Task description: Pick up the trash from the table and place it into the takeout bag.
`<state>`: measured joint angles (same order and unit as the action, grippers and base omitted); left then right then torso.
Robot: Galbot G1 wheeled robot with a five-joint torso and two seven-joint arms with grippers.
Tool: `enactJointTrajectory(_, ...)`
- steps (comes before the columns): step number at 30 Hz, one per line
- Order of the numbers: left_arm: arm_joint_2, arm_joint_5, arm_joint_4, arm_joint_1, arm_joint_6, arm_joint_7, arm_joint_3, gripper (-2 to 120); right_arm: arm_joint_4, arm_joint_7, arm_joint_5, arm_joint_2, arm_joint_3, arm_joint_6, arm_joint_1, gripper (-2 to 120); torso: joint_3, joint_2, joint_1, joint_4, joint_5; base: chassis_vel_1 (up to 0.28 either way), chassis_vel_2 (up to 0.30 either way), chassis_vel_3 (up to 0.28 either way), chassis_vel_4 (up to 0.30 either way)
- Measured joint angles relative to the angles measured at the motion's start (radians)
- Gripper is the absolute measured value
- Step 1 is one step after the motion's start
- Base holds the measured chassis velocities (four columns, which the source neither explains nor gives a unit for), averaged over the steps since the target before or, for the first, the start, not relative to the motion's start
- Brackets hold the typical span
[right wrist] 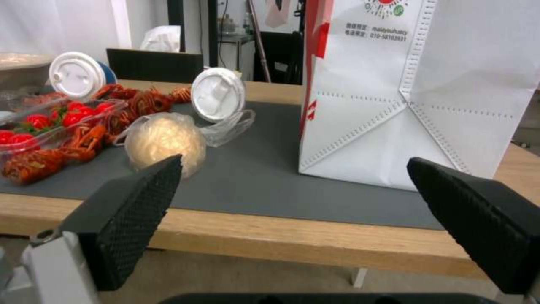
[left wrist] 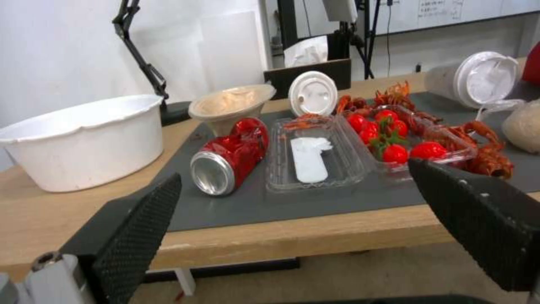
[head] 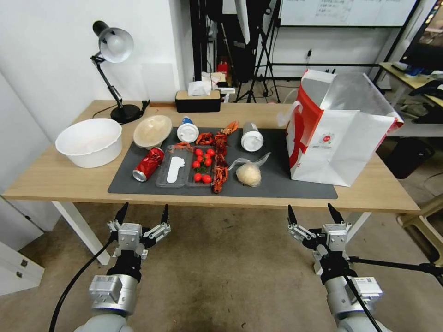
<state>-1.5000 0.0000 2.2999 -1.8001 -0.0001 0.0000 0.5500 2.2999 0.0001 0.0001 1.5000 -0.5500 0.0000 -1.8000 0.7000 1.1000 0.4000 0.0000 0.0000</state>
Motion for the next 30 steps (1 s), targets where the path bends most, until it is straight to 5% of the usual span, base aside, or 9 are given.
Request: enactJointTrajectory(30, 0.0, 0.0, 0.0, 0.0, 0.0, 0.0, 0.0, 100, 0.0, 0.0, 0.0, 0.0, 0.0, 0.0, 0.0, 100, 0.0, 0.0, 0.0, 0.0, 0.0, 0.0, 0.0, 0.0, 0.0)
